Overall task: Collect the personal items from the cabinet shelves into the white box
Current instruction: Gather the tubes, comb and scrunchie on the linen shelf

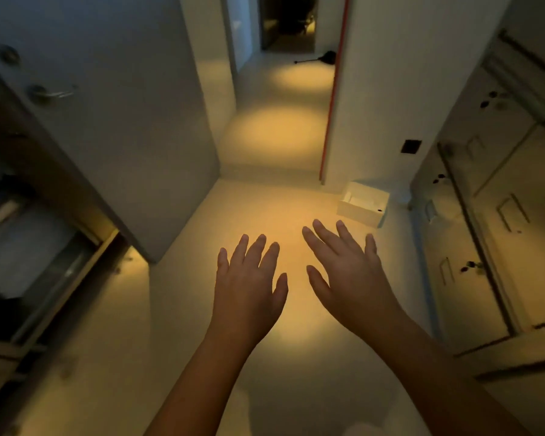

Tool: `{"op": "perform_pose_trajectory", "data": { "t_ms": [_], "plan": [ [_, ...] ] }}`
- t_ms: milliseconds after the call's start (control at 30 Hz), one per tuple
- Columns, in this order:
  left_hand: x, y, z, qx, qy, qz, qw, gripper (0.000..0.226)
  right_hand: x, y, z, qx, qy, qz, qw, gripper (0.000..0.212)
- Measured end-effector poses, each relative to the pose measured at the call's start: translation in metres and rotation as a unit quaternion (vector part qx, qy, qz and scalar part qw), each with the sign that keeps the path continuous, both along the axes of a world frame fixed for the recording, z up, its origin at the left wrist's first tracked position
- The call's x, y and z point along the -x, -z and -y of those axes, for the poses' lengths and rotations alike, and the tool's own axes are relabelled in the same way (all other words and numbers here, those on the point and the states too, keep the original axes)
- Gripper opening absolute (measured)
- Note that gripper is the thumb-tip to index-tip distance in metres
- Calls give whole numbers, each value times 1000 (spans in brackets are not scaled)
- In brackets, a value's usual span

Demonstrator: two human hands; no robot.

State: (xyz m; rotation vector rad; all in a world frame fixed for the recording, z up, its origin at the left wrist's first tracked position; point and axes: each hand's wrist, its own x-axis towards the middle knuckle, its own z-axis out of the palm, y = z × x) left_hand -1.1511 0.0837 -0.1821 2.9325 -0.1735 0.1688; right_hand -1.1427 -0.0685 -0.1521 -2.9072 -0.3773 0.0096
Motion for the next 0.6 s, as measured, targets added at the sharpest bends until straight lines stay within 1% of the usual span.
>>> {"op": "perform_pose_trajectory", "data": {
  "t_ms": [133,267,367,467,600],
  "plan": [
    [8,3,-51,13,-80,2,997,52,-13,-1,-57,3,-83,-2,997,57],
    [12,4,-91,41,-144,16,989,48,-30,0,-104,-5,-171,1,985,54],
    [9,4,-119,47,-185,22,981,48,-47,-2,-139,-55,-234,25,970,50],
    [-4,-1,-145,48,-224,49,972,44,-73,0,-175,-93,-278,73,953,46],
    [-37,-11,-182,25,-287,68,955,39,-119,-2,-224,-130,-327,87,932,43]
  ]
}}
